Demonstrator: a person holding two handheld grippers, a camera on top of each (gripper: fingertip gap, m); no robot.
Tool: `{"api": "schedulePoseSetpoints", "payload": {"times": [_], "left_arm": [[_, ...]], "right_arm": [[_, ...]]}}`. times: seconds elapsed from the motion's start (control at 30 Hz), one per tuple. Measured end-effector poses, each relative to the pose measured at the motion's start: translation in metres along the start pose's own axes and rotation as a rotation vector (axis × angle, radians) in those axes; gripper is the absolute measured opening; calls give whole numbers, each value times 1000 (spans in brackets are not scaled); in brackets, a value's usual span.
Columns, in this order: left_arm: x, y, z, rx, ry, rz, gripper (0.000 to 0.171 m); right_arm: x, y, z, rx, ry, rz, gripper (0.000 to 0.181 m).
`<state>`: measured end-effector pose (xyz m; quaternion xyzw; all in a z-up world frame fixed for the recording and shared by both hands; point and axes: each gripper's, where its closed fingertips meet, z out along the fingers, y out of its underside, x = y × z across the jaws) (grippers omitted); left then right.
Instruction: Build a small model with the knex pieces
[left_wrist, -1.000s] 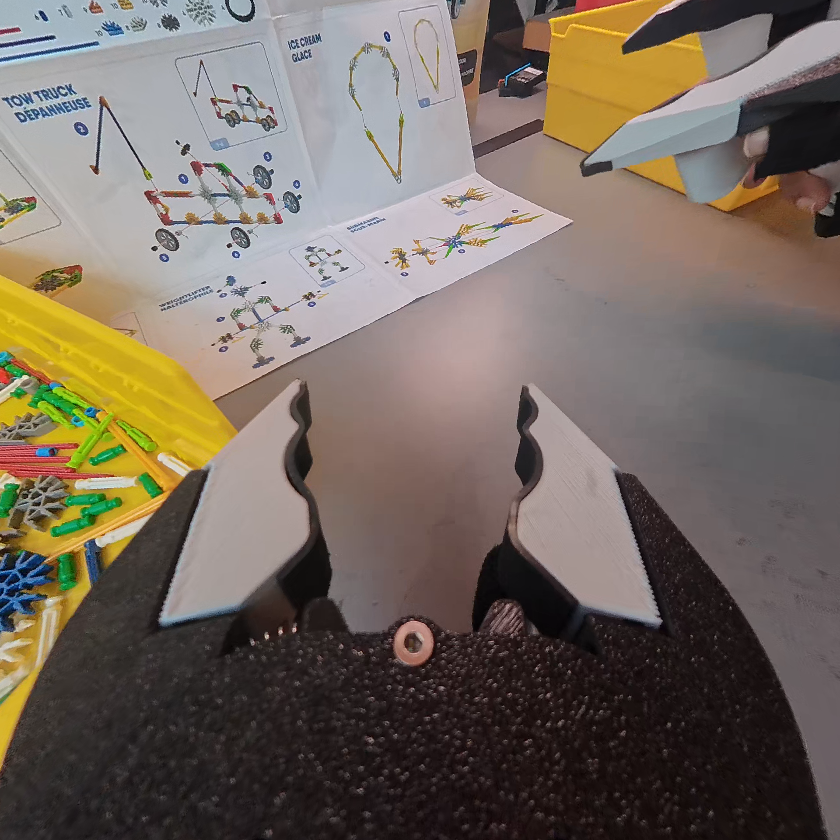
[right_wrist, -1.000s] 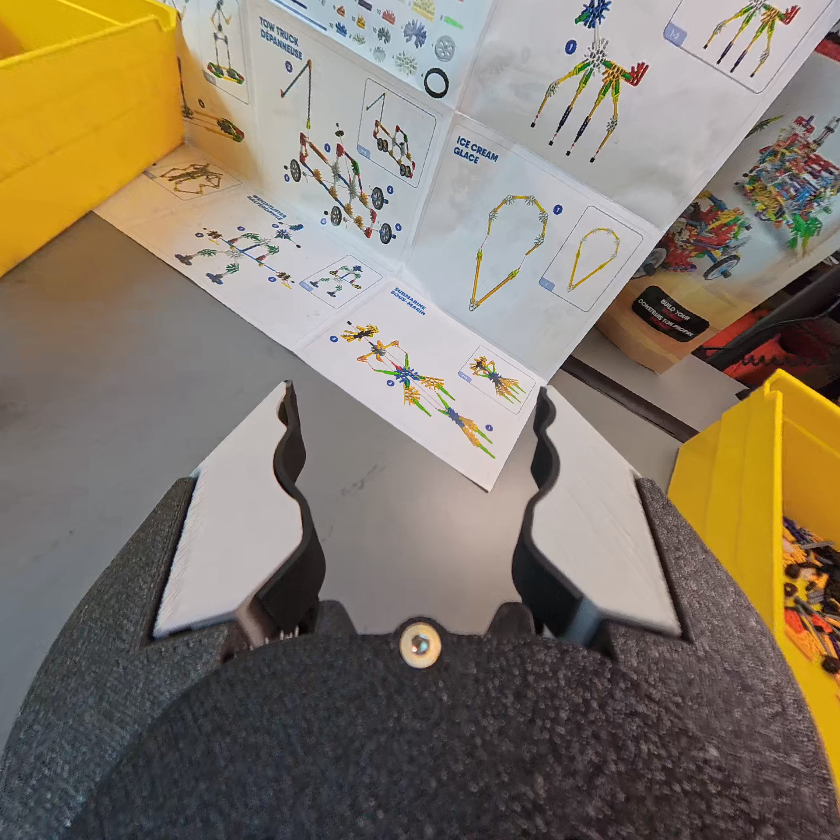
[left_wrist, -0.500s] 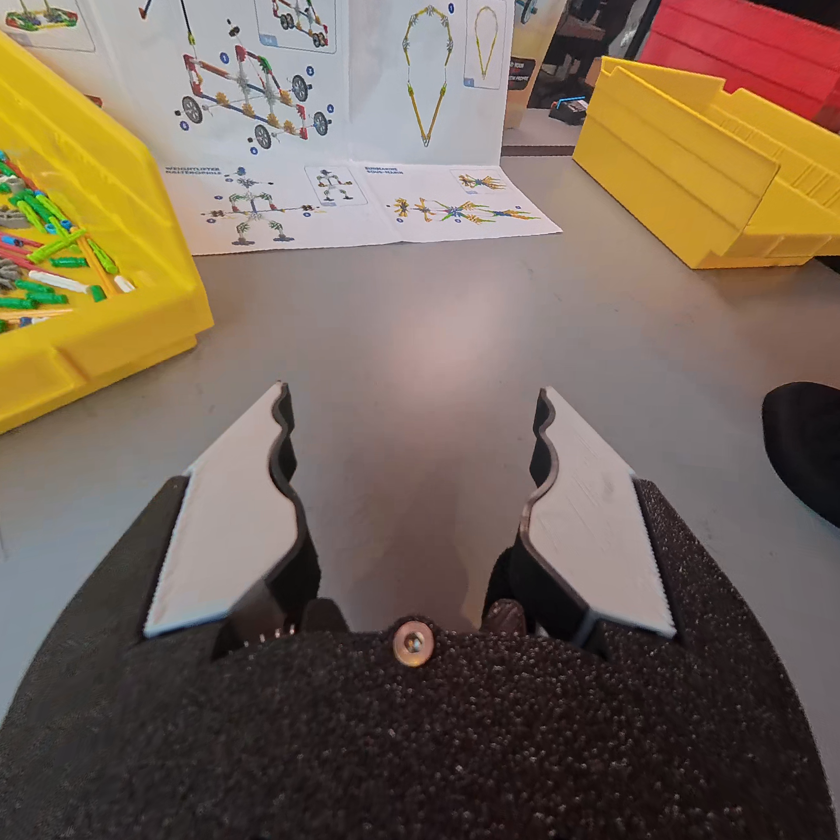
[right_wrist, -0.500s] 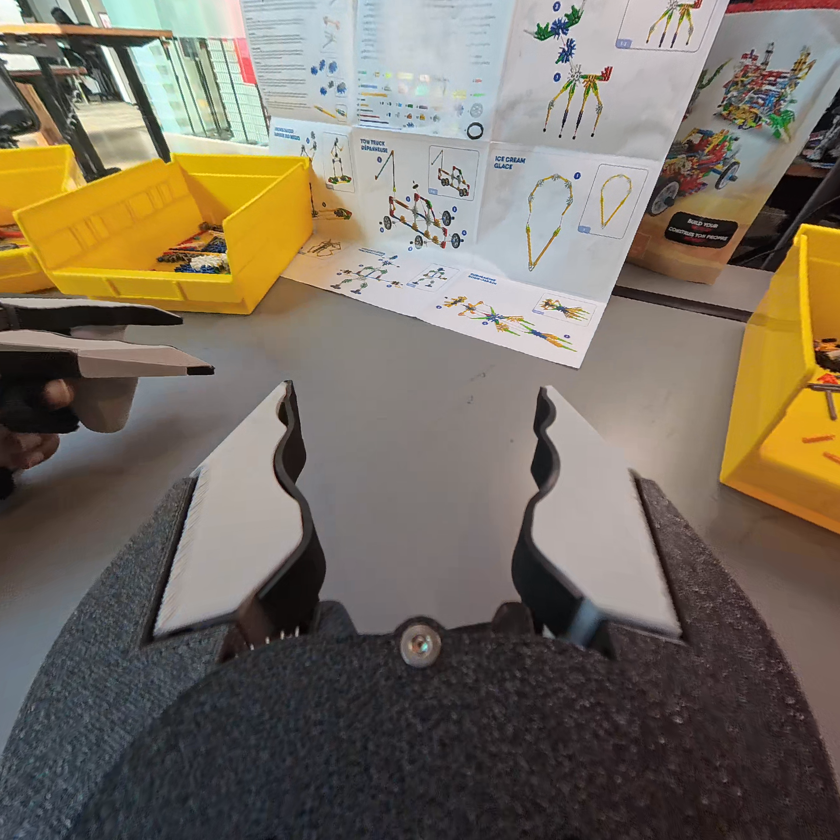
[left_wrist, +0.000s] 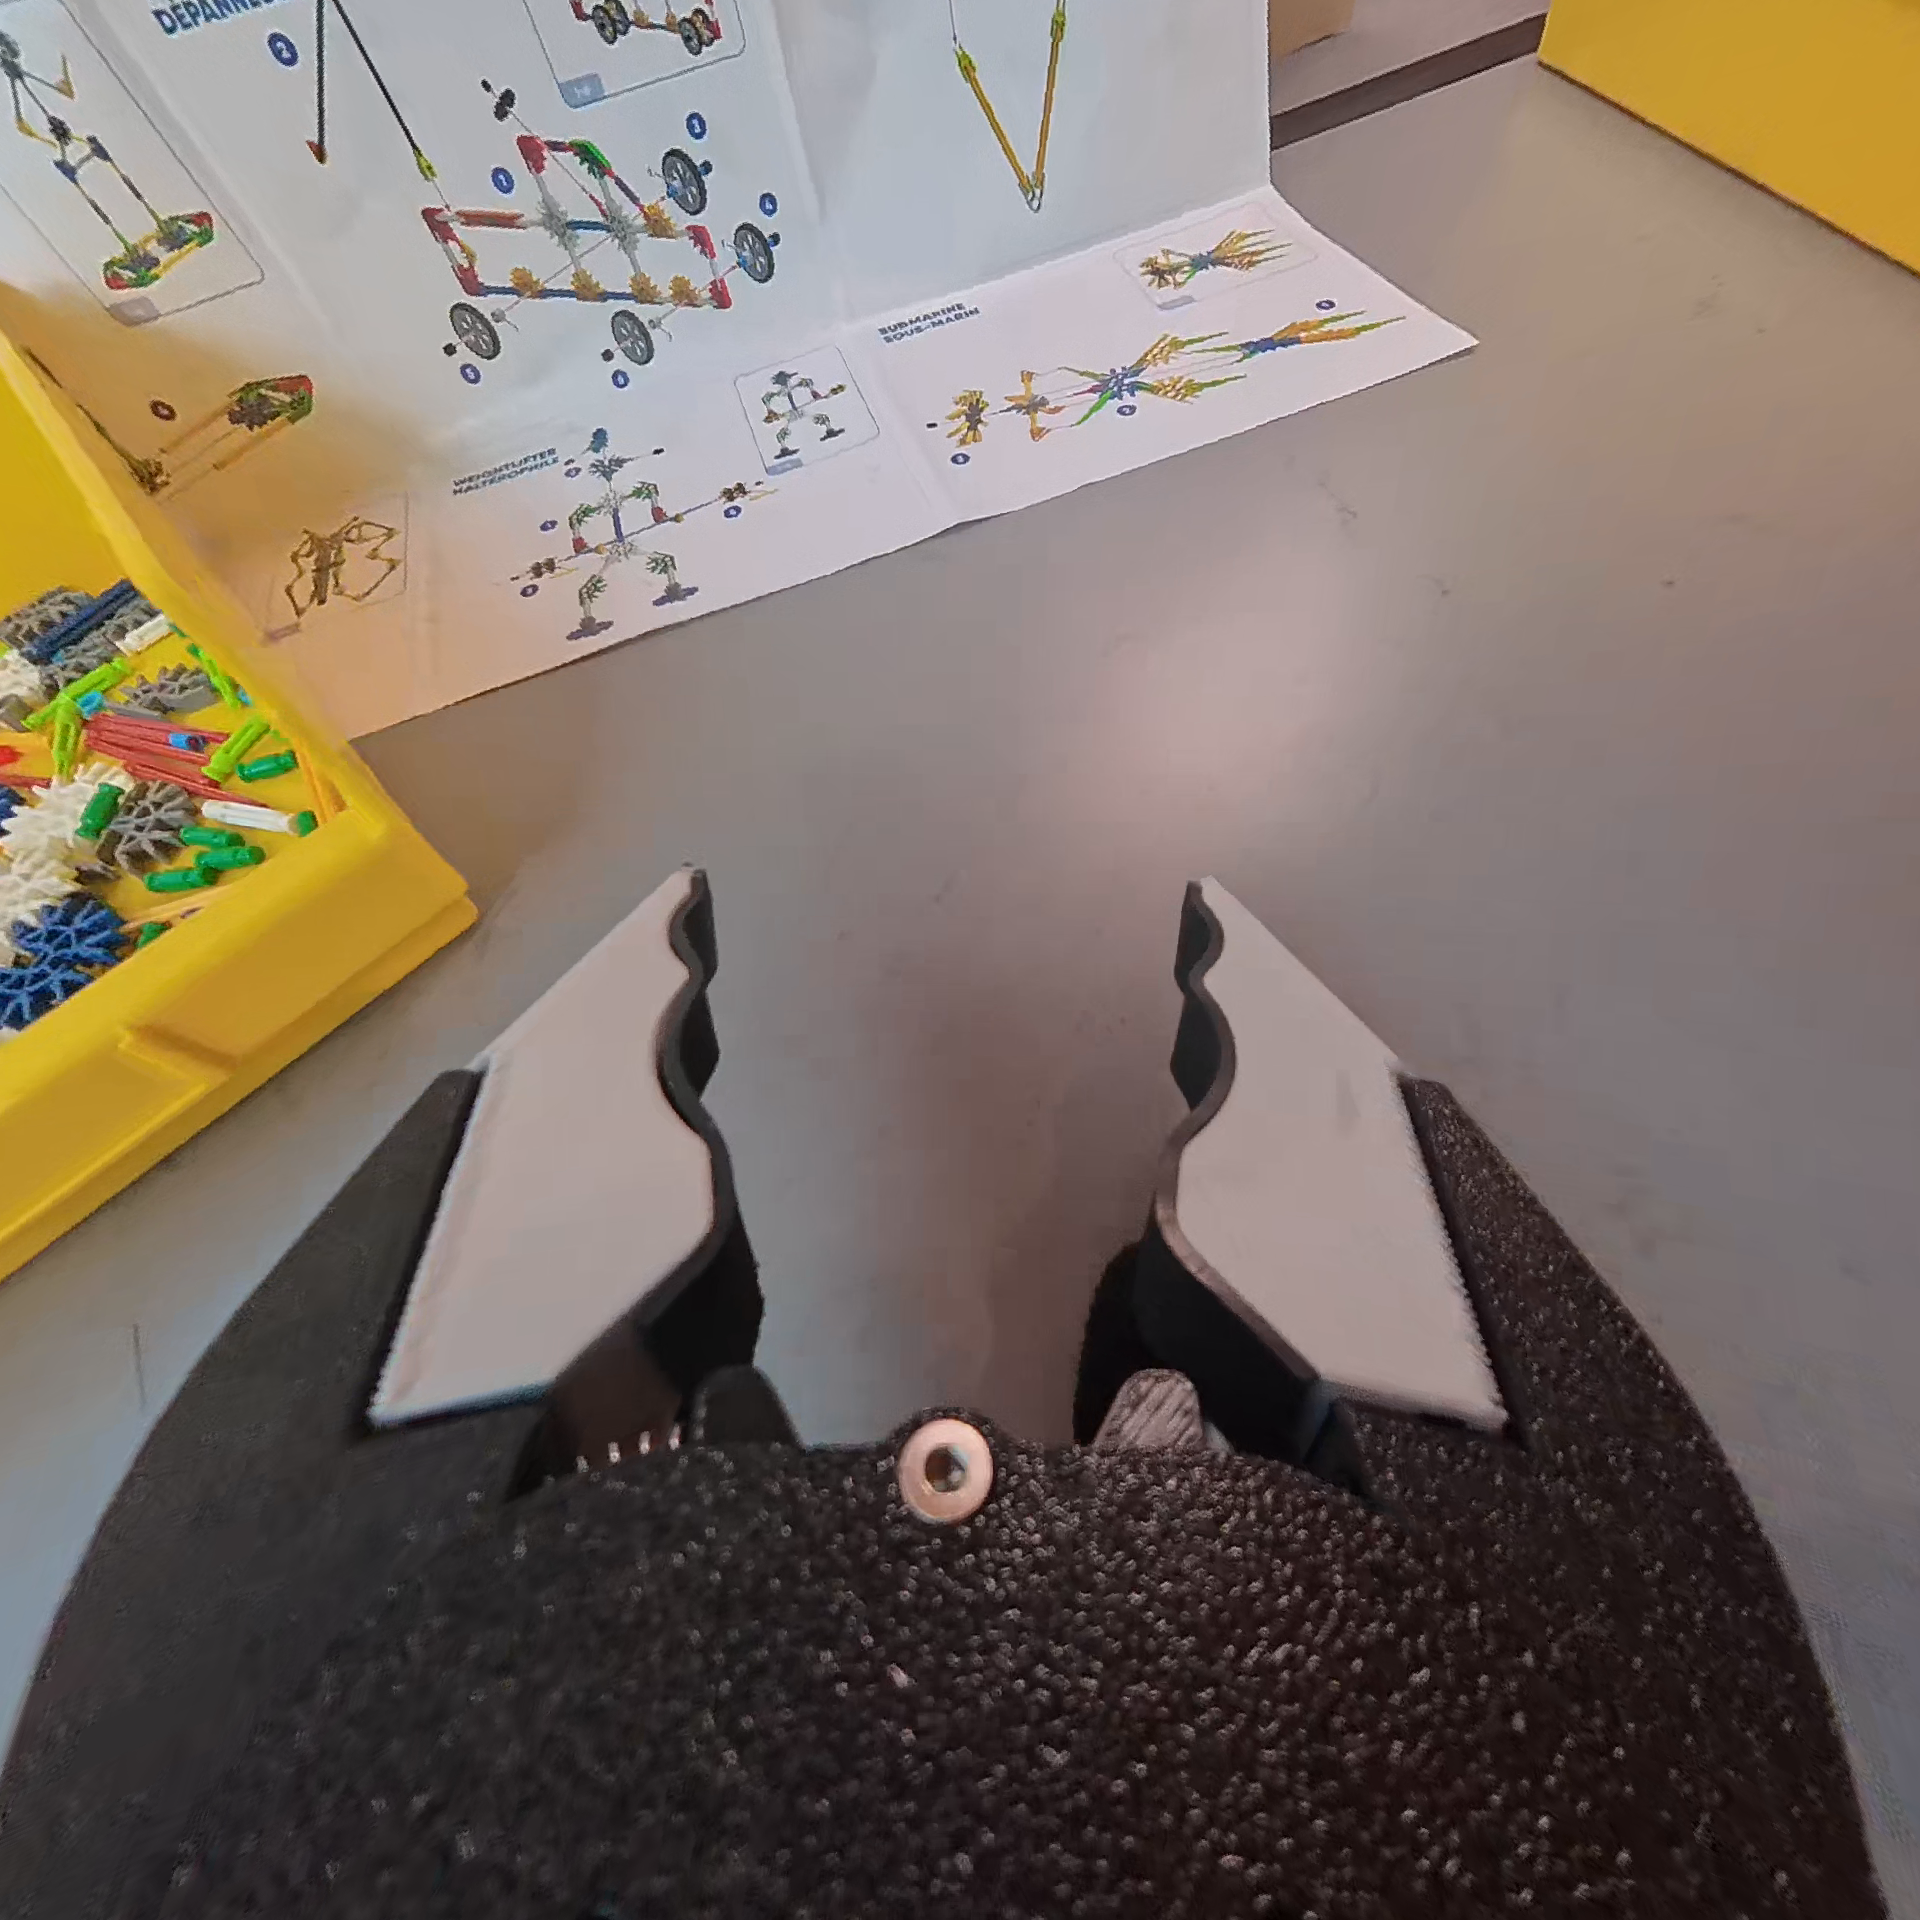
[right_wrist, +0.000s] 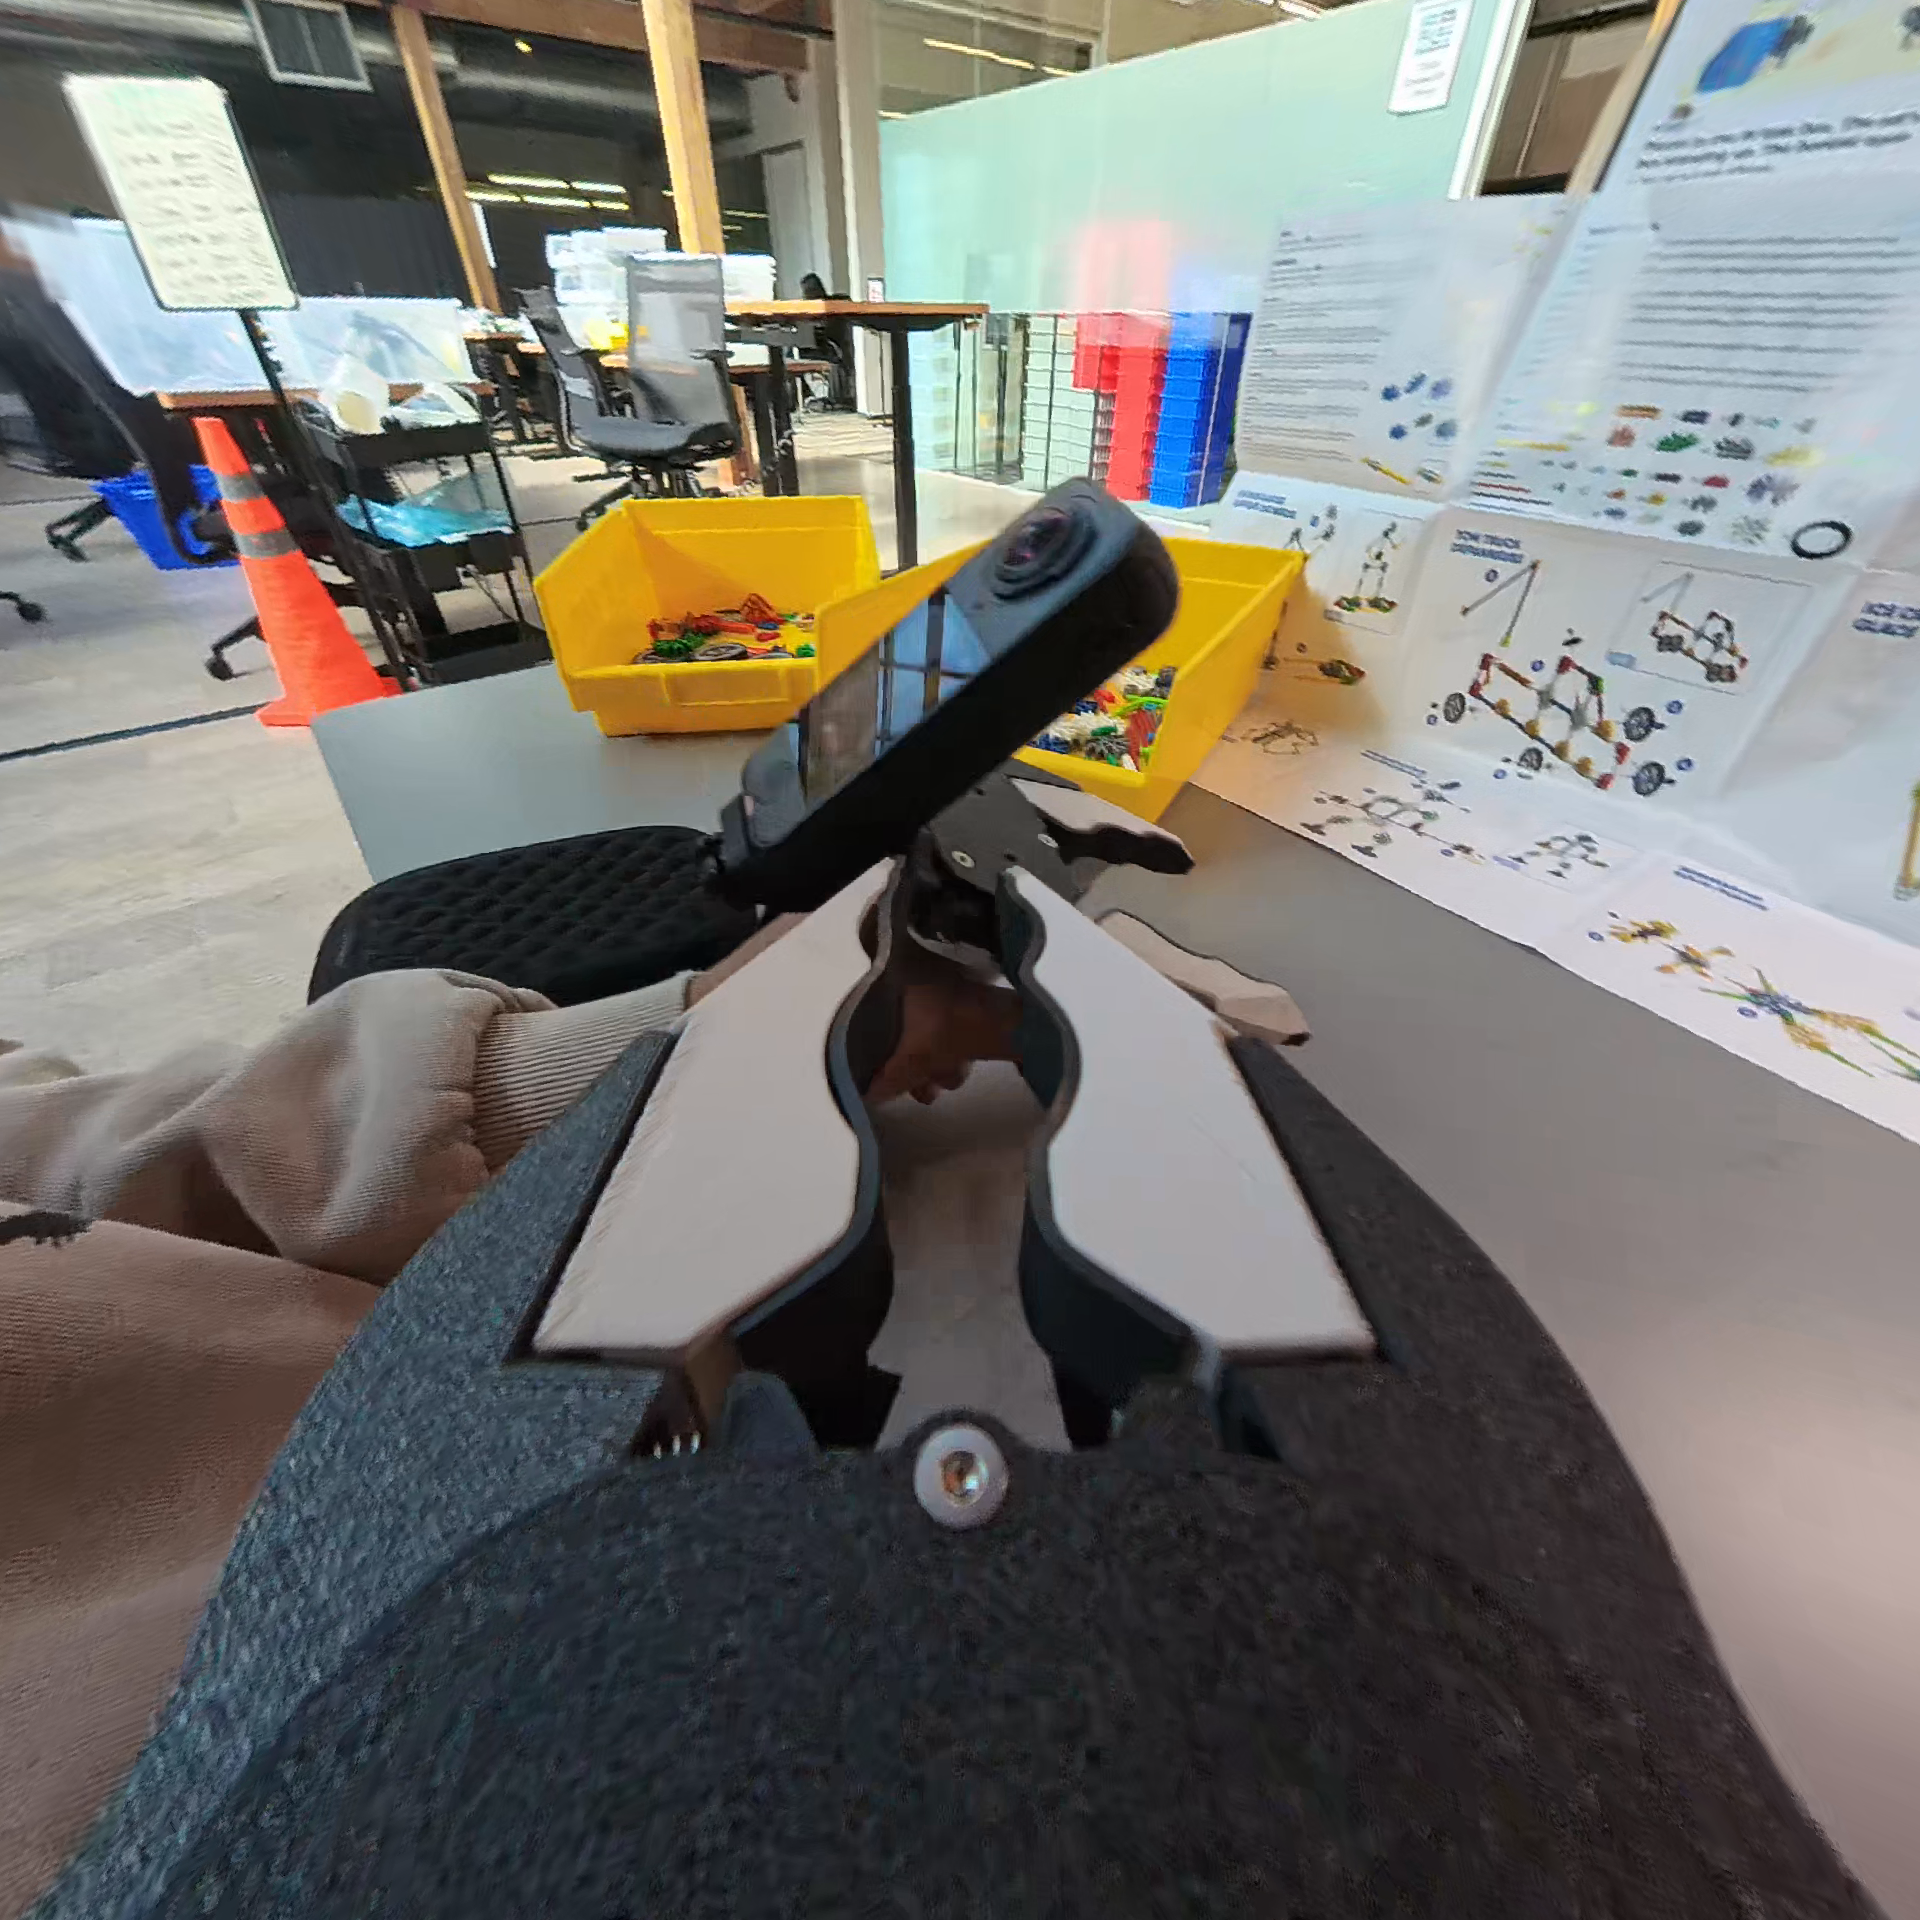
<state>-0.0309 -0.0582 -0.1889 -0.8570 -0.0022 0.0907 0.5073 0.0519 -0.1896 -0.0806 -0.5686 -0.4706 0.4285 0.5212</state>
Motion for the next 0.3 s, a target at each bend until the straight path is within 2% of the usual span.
{"api": "schedulePoseSetpoints", "payload": {"times": [0.13, 0.2, 0.3], "left_arm": [[2, -9, 5, 5, -48, 100, 52], [4, -9, 5, -1, -66, 161, 16], [1, -8, 6, -4, -106, 204, 3]], "right_arm": [[-28, -9, 17, -11, -76, -70, 5], [-39, -9, 25, -25, -117, -68, 1], [-44, -4, 32, -59, -125, -83, 0]]}}
